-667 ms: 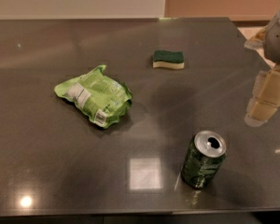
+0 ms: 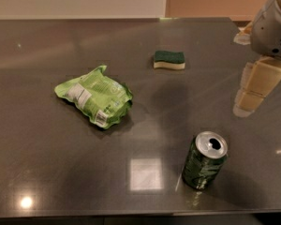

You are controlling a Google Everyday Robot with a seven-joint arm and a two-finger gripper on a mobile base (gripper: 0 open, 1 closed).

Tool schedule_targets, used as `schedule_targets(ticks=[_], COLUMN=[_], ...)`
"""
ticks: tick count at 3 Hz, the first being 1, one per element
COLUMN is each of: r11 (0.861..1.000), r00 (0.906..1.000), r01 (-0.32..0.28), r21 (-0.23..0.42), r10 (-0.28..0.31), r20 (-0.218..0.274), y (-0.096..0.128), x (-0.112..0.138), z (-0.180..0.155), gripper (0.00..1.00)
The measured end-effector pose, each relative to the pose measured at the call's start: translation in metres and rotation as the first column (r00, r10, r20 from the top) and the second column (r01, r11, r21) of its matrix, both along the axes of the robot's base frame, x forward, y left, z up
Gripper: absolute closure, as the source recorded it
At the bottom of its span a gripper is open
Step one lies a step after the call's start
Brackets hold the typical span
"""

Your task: Move green rice chip bag near green can

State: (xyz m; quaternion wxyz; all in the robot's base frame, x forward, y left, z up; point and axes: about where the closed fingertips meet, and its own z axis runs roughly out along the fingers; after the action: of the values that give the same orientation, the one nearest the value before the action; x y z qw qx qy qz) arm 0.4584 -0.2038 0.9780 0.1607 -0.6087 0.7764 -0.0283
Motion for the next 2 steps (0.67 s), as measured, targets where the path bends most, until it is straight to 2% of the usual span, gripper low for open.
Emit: schedule_targets(ticks=[2], r11=[0.998], r00=[0.9978], r01=[-0.065], r21=[0.023], r10=[0.065], r20=[-0.016], y=[0.049], x=[0.060], z=[-0.010], gripper=[0.00])
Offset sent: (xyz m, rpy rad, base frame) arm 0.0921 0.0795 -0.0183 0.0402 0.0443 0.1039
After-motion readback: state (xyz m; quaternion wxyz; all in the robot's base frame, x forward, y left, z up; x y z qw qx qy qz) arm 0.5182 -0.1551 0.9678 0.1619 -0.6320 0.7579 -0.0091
